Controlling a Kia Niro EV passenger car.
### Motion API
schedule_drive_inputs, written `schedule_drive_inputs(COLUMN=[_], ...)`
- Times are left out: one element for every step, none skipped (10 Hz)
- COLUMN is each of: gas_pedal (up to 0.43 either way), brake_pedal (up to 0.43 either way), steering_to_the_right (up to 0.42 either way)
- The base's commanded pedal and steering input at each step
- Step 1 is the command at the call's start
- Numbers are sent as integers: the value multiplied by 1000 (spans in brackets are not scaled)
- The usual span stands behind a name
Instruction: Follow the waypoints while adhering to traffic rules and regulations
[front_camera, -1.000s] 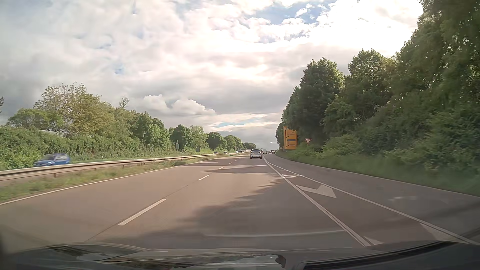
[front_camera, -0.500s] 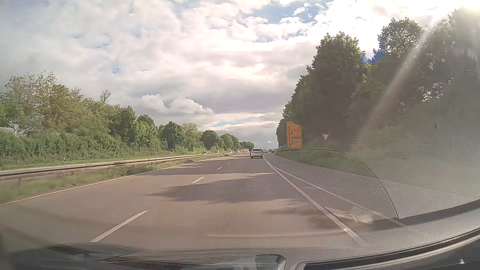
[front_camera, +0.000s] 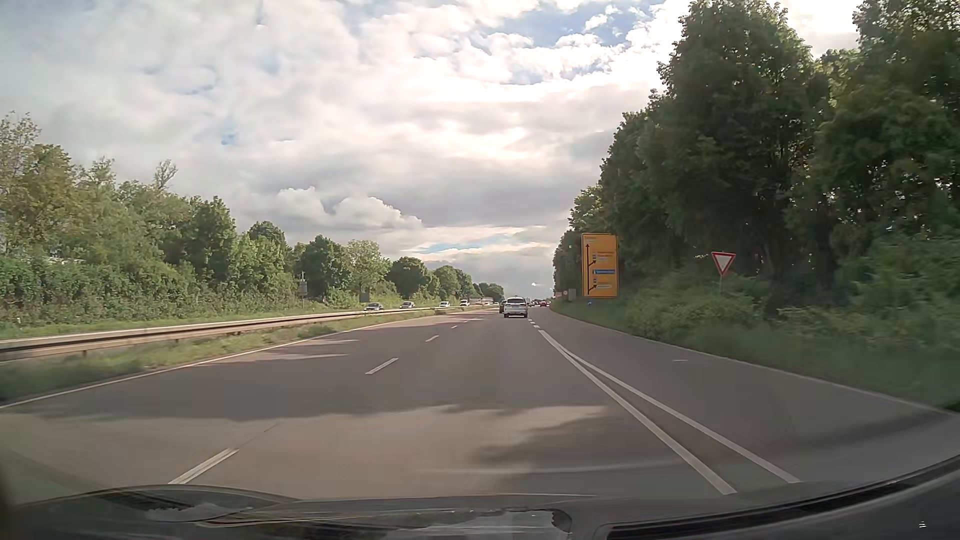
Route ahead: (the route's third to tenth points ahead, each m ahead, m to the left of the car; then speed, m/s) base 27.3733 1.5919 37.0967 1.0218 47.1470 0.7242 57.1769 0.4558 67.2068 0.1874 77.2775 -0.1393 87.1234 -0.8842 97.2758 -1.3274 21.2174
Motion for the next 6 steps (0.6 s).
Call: schedule_drive_inputs(gas_pedal=[169, 157, 157, 150, 138, 138], brake_pedal=[0, 0, 0, 0, 0, 0], steering_to_the_right=[7, 7, 8, 8, 9, 9])
